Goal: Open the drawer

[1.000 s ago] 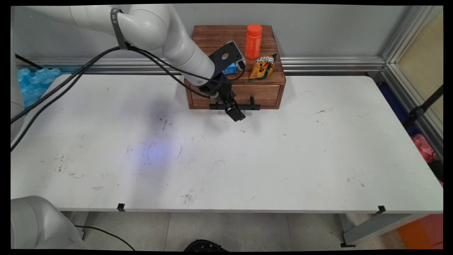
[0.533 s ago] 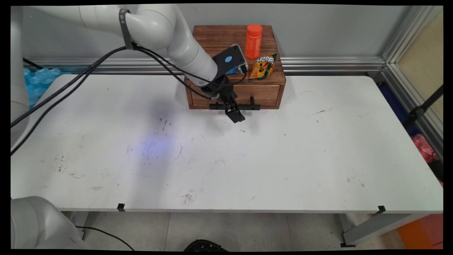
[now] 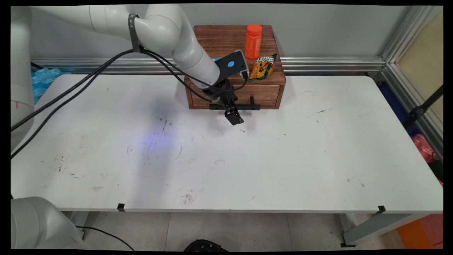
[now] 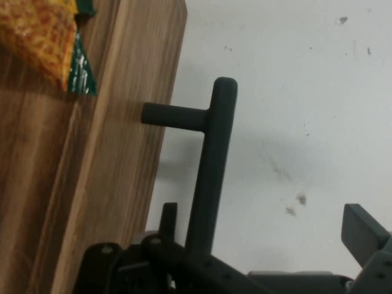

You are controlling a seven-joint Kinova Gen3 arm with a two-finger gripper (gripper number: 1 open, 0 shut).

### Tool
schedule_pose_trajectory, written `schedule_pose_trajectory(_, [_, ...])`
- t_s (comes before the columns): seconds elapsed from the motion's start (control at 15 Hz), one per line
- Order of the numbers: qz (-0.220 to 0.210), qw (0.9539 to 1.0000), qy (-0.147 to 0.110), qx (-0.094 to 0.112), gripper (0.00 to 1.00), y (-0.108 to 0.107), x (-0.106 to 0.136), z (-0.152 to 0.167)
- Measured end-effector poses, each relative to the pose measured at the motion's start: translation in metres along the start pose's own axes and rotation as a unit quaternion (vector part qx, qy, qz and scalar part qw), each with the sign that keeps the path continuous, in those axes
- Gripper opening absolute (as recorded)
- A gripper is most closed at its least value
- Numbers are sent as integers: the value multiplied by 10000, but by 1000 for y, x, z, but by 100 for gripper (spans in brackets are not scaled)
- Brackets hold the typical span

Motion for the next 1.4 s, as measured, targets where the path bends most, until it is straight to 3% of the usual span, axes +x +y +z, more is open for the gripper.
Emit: schedule_pose_trajectory(1.4, [174,9994,-298,56,100,-7,-26,29])
